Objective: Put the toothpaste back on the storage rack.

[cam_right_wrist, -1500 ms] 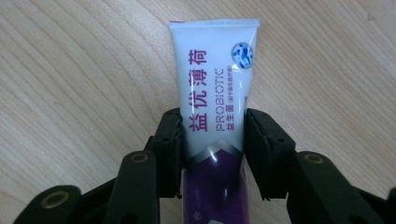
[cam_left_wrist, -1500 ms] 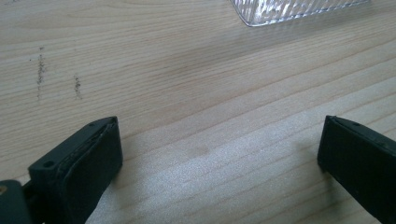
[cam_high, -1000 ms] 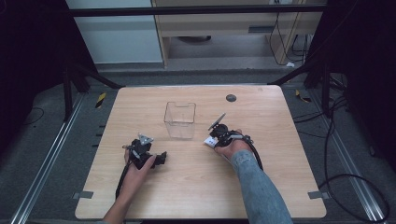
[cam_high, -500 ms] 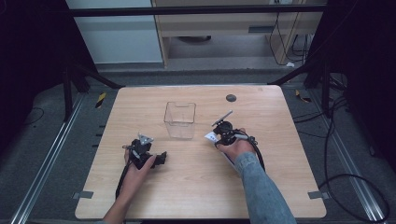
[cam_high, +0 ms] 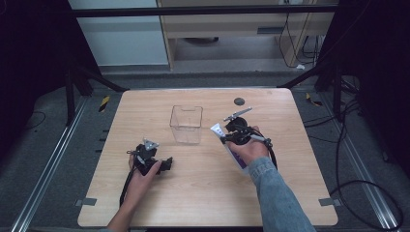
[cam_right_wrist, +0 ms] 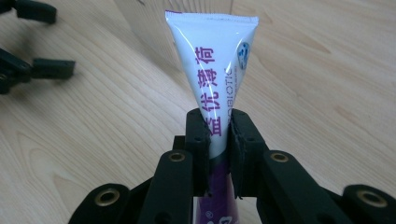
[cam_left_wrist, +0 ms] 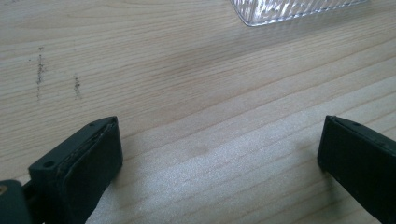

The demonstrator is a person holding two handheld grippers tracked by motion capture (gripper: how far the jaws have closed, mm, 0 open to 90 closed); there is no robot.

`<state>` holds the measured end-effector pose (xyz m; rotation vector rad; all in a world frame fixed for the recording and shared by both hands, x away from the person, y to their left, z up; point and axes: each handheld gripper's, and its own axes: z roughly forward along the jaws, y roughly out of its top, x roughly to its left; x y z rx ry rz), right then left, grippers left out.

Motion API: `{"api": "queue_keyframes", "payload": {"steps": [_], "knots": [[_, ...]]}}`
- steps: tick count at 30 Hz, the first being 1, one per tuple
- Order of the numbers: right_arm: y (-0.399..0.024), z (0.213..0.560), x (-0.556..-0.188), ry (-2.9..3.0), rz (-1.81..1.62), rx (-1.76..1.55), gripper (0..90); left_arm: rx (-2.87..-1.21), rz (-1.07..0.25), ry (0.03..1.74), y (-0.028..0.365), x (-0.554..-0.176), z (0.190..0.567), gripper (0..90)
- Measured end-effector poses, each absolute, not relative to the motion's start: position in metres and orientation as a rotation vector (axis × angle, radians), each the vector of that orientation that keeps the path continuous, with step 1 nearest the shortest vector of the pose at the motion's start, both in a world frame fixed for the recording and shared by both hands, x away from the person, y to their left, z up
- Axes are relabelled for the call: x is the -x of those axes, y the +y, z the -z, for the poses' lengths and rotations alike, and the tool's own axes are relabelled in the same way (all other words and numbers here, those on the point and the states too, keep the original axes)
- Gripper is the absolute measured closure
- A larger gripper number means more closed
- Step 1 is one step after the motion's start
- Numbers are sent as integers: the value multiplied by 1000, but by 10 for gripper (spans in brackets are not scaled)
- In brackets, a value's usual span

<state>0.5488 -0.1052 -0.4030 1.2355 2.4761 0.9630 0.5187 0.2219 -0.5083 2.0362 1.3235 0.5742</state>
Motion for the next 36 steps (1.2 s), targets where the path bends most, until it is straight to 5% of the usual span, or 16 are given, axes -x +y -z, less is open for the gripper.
{"api": "queue_keyframes", "payload": {"steps": [36], "knots": [[-95, 342, -548, 2131, -1338, -1168, 793, -2022, -581, 1342, 221, -516, 509, 0]]}}
